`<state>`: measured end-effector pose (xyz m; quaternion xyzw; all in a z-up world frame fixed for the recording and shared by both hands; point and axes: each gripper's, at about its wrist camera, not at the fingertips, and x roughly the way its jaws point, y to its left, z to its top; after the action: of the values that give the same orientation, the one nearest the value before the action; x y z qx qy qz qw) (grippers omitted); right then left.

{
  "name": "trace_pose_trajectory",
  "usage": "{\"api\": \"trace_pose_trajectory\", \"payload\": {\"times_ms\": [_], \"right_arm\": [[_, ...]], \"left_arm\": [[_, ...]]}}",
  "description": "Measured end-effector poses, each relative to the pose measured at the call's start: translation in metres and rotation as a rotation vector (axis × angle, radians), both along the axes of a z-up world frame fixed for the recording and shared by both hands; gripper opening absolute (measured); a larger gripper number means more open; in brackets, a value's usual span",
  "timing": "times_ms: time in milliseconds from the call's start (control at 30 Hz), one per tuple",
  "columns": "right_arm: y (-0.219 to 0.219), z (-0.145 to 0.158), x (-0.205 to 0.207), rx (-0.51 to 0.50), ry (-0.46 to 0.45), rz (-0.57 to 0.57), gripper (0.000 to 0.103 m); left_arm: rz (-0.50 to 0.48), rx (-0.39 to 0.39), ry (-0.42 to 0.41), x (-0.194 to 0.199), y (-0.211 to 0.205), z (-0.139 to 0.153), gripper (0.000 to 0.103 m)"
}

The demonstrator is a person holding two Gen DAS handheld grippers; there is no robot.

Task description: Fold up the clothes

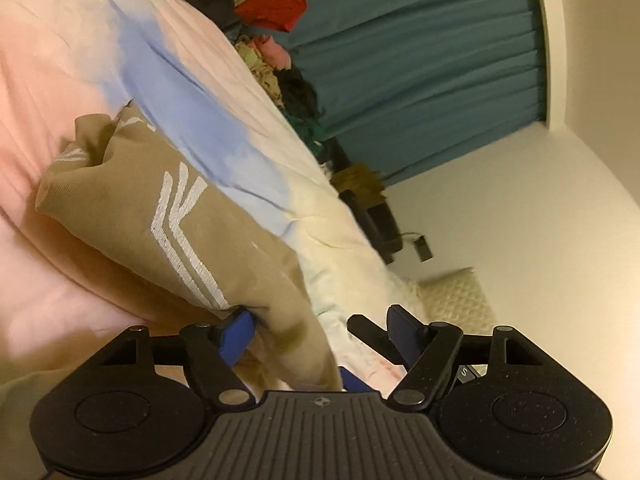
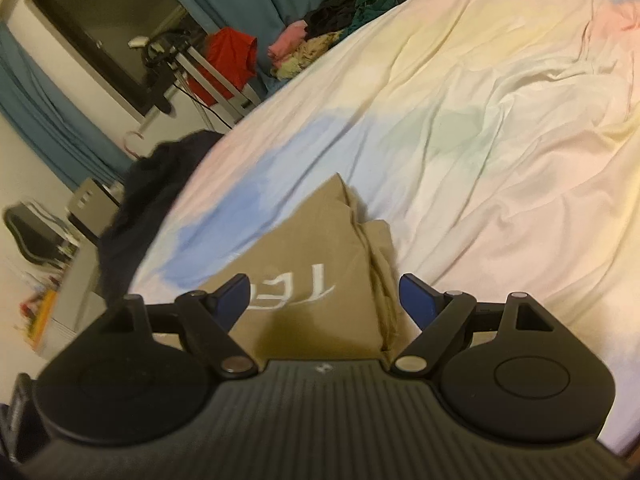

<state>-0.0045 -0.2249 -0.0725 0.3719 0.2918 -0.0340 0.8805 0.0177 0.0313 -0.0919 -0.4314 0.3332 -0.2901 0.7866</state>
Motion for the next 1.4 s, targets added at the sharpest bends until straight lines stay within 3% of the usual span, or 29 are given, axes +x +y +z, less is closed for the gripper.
{"api": "trace_pose_trajectory", "payload": {"times_ms": [167, 300, 367, 433, 600, 733, 833, 967, 1033, 1200, 1400], "right_arm": [[-0.004, -0.002, -0.003, 0.234, -0.085, 0.100, 0.085], [0.013, -0.018, -0.008, 0.537, -0.079, 0.200, 0.085], [0.024, -0.030, -0.008, 0.602, -0.055, 0.220, 0.086], [0.029, -0.044, -0.005, 0.617, -0.018, 0.208, 0.085], [0.006, -0.083, -0.001, 0.769, 0.083, 0.009, 0.085], [0.005, -0.092, 0.007, 0.760, 0.106, -0.039, 0.084], [0.006, -0.091, 0.013, 0.708, 0.102, -0.052, 0.059], [0.001, -0.077, 0.013, 0.630, 0.058, -0.049, 0.035], [-0.001, -0.073, 0.014, 0.593, 0.031, -0.041, 0.031], [-0.003, -0.058, 0.015, 0.512, -0.038, -0.015, 0.028], [-0.005, -0.047, 0.011, 0.453, -0.076, 0.007, 0.027]], "left_arm": [[0.033, -0.028, 0.053, 0.003, 0.003, -0.012, 0.074], [0.043, -0.028, 0.036, 0.006, 0.009, -0.009, 0.074], [0.051, -0.030, 0.034, 0.005, 0.009, -0.009, 0.073], [0.066, -0.057, 0.050, 0.005, 0.014, -0.010, 0.071], [0.076, -0.097, 0.074, 0.007, 0.022, -0.012, 0.072], [0.076, -0.107, 0.081, 0.008, 0.026, -0.012, 0.072], [0.077, -0.146, 0.136, 0.009, 0.029, -0.020, 0.073], [0.057, -0.187, 0.269, 0.016, 0.027, -0.040, 0.085], [0.042, -0.181, 0.318, 0.019, 0.025, -0.048, 0.085], [0.087, -0.224, 0.305, 0.024, 0.031, -0.052, 0.084], [0.165, -0.313, 0.325, 0.022, 0.046, -0.061, 0.072]]}}
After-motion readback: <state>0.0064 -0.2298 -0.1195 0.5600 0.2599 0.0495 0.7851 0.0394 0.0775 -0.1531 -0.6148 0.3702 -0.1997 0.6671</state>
